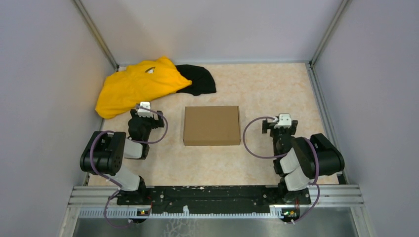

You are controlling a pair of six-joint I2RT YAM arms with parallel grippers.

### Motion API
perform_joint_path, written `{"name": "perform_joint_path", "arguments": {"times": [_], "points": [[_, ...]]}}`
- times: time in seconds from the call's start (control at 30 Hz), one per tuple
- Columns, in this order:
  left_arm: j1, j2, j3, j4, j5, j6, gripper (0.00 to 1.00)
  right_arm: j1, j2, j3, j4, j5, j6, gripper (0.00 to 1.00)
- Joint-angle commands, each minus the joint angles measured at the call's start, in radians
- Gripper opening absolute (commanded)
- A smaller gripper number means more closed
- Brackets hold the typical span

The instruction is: Fold the paper box

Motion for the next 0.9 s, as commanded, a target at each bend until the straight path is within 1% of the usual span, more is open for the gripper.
{"name": "perform_joint_path", "arguments": {"times": [0.0, 0.13, 0.33, 0.87], "points": [[0.006, 0.000, -0.004, 0.055, 0.019, 0.005, 0.99, 0.030, 0.002, -0.054, 0.193, 0.036, -0.024, 0.99], [0.006, 0.000, -0.004, 0.055, 0.018, 0.005, 0.99, 0.030, 0.005, -0.048, 0.192, 0.042, -0.021, 0.99], [0.006, 0.001, -0.005, 0.055, 0.018, 0.005, 0.99, 0.030, 0.018, -0.027, 0.192, 0.152, 0.014, 0.99], [0.006, 0.000, -0.004, 0.055, 0.019, 0.006, 0.99, 0.031, 0.019, -0.026, 0.190, 0.152, 0.013, 0.99]]}}
